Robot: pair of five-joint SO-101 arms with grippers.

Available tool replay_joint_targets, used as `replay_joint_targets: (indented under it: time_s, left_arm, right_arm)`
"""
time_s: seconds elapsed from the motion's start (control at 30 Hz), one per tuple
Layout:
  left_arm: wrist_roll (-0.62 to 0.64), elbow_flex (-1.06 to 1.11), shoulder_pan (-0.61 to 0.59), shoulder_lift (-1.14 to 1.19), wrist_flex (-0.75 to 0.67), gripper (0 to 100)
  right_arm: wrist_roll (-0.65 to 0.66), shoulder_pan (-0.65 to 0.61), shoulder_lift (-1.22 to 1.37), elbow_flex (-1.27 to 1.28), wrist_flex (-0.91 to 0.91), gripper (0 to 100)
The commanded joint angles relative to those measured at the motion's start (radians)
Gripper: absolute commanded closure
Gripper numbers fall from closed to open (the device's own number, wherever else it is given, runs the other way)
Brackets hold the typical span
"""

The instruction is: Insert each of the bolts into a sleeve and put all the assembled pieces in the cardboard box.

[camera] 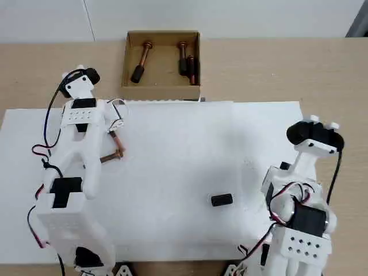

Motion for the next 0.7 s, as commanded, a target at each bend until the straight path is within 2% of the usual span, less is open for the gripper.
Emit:
replay_joint_targets:
  time_s: [0.0,0.2,0.4,0.67]
  left_arm:
    - [-0.002,-0.033,-0.023,-0.009,-0.012,100]
    - [-0.002,-0.116,-0.003,-0.012,0.04,100]
    - [-0.006,-0.348,0.112,-0.104,0.302,100]
    - [-0.06,-0.374,0.264,-0.367,0.365,100]
  right_arm:
    - [0.008,0.002,-0.013,-0.005,-0.021,99.5]
    - [0.008,0.001,-0.015,-0.012,-0.021,99.6]
    - [0.009,-0.001,-0.016,-0.014,-0.015,99.6]
    - [0.095,0.001,-0.213,-0.005,-0.01,99.6]
